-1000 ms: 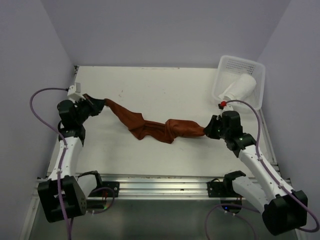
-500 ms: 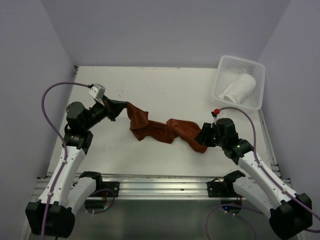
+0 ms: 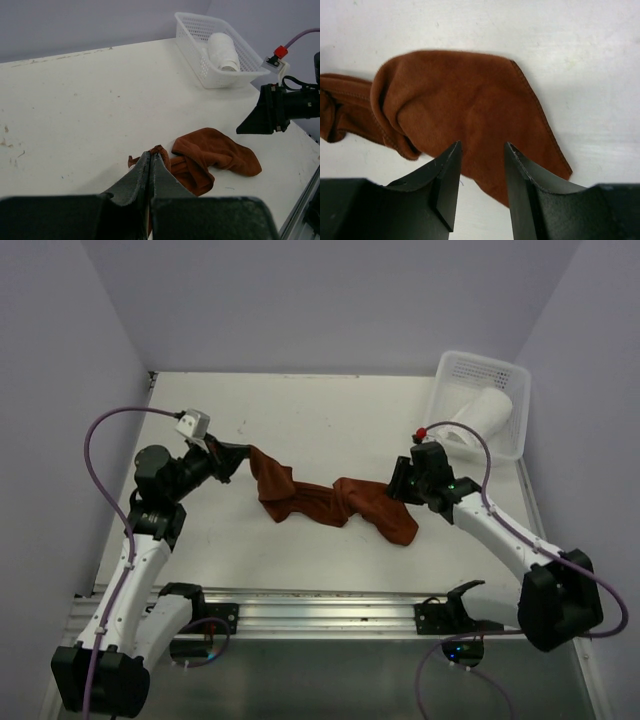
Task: Roll the towels
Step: Flatten the towel
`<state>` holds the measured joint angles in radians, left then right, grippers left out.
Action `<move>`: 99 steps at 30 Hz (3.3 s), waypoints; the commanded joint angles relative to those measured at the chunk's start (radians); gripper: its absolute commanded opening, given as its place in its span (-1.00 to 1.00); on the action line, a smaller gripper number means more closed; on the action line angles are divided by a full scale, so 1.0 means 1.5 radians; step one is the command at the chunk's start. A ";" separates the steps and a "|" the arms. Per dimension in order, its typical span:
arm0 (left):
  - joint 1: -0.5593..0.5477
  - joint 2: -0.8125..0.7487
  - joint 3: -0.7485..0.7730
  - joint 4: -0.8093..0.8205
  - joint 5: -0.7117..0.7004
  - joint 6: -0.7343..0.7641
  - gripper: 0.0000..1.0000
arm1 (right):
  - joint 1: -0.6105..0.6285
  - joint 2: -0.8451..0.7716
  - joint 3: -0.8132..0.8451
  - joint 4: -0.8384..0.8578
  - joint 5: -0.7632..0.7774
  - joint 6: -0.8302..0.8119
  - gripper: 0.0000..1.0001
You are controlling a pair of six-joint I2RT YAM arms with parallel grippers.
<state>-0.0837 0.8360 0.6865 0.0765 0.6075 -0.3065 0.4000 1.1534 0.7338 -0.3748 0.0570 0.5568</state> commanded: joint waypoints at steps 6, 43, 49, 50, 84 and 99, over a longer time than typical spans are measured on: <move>-0.002 0.002 -0.005 -0.006 -0.039 -0.001 -1.00 | 0.041 0.178 0.138 0.129 -0.117 -0.027 -0.05; -0.002 -0.009 0.017 -0.079 -0.153 0.006 -1.00 | 0.171 -0.289 -0.117 -0.162 -0.031 0.053 -0.42; -0.002 -0.018 0.014 -0.075 -0.145 0.006 -1.00 | 0.172 -0.343 -0.076 -0.189 0.117 0.043 -0.06; -0.002 -0.018 0.014 -0.073 -0.144 0.006 -1.00 | 0.170 -0.296 -0.065 -0.177 0.122 0.029 -0.06; -0.002 -0.072 0.022 -0.065 -0.169 0.002 -1.00 | 0.170 0.326 0.152 0.204 -0.162 -0.225 -0.10; -0.002 -0.078 0.116 -0.110 -0.287 -0.005 -1.00 | 0.170 0.330 0.114 0.280 -0.248 -0.187 -0.15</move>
<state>-0.0860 0.7277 0.8150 -0.0933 0.2276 -0.3134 0.6544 1.6817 0.8982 -0.0284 -0.2573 0.2558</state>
